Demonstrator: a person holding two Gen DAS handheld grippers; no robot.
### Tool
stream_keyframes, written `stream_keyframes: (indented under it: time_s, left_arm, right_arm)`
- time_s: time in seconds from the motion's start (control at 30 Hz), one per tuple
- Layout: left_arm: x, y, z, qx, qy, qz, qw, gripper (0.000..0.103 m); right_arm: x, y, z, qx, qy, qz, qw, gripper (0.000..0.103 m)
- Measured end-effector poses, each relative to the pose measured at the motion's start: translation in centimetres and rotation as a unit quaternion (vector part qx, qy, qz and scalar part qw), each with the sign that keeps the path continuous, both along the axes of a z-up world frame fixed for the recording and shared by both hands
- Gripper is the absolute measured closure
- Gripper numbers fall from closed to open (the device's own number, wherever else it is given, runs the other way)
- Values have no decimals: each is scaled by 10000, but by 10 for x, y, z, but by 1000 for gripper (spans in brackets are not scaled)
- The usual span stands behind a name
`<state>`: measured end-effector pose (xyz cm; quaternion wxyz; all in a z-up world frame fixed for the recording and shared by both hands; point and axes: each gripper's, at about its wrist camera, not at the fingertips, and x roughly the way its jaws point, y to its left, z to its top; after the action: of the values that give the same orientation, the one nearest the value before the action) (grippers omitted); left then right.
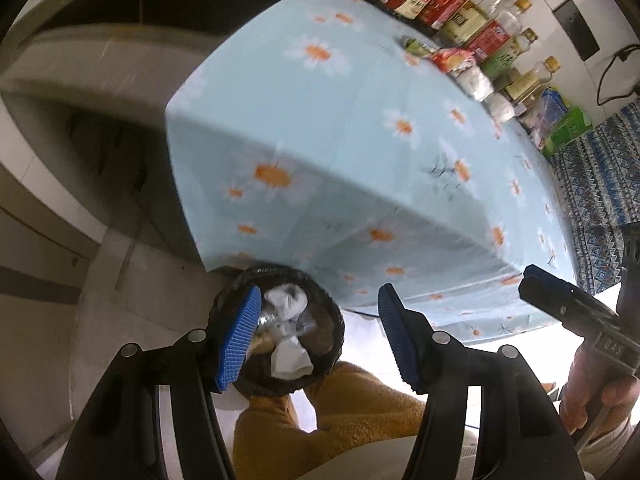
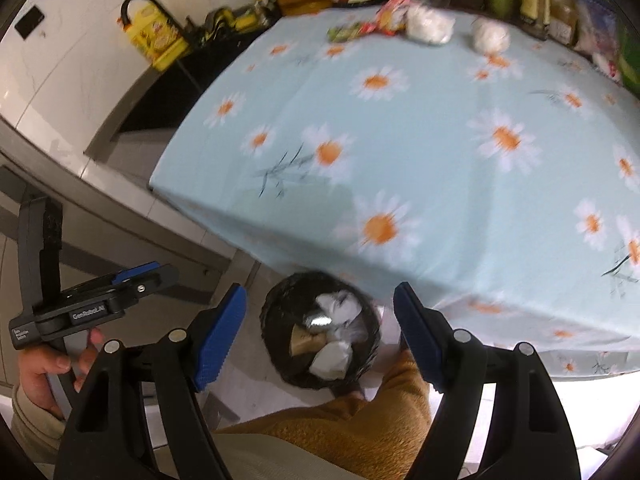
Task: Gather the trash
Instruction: 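Raise both grippers back over the table, then grasp the clear bag of white contents with the right gripper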
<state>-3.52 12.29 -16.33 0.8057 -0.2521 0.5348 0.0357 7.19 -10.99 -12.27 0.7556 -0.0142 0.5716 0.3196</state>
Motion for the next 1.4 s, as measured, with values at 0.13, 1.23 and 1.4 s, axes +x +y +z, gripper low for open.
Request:
stream_keyframes:
  time_s: [0.13,1.23,1.4]
  left_arm:
    - [19,-7,19,114,-176,-134,9997,44]
    - [183,-44,77,898,-375,240,9950,35]
    - [195,-43,76,968,-302,434,9939,34]
  right_arm:
    - [22,-19,8,92,-110,-275,9995,27]
    - [266,-61,1,124,-623,-259,9976,27]
    - [293,-50,-12,61,-558,-67,9984,27]
